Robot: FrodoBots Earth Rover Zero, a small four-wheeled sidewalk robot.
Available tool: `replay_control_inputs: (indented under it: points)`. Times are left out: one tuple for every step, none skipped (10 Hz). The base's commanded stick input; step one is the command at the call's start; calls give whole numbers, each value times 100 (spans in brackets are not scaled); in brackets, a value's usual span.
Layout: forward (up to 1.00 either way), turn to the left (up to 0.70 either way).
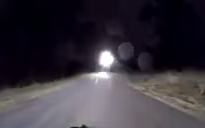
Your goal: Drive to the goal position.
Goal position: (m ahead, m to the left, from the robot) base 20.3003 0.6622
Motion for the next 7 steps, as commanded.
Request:
replay_control_inputs:
  points:
    - [70, -4]
    - [70, -6]
    - [70, -6]
    - [70, -6]
    - [70, -4]
    - [70, -1]
    - [70, 0]
